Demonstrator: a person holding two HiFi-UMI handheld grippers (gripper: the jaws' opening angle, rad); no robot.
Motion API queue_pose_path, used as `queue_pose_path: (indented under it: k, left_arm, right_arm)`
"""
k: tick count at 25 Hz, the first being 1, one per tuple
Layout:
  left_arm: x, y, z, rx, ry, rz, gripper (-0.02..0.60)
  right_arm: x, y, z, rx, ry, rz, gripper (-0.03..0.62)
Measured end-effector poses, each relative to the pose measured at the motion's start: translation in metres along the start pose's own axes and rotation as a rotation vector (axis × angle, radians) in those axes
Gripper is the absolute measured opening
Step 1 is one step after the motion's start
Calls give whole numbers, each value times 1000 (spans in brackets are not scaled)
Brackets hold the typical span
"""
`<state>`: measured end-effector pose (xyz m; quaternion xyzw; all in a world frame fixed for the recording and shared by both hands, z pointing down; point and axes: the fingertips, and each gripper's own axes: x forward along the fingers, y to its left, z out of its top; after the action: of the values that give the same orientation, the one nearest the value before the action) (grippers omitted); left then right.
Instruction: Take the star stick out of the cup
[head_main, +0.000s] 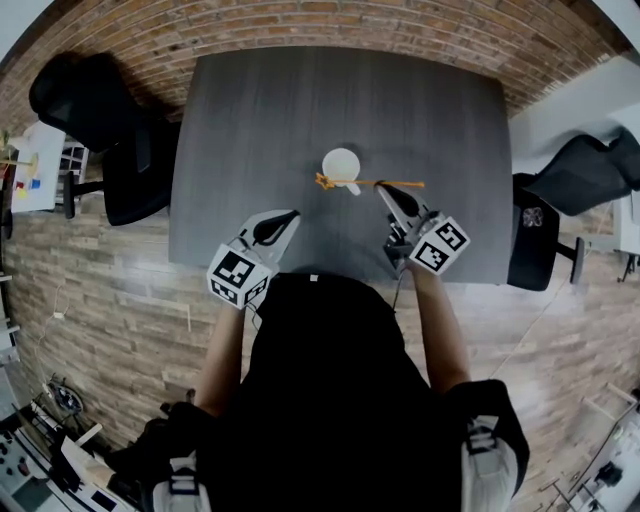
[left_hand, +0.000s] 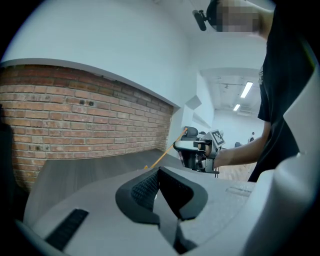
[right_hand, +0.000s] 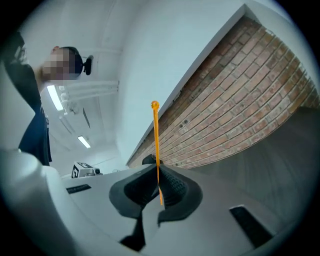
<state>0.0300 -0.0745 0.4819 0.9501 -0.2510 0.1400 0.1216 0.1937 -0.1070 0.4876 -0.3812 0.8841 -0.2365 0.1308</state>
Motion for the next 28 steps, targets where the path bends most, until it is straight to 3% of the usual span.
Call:
queue_pose_path:
  k: [6,28]
  left_arm:
    - [1,-6,0,-2,-4,2,0]
    - [-9,-5,-13,-67,-26,35,0]
  right_arm:
    - [-14,7,9,84,-50,45,9]
    - [-23,28,-2,63,-13,108,9]
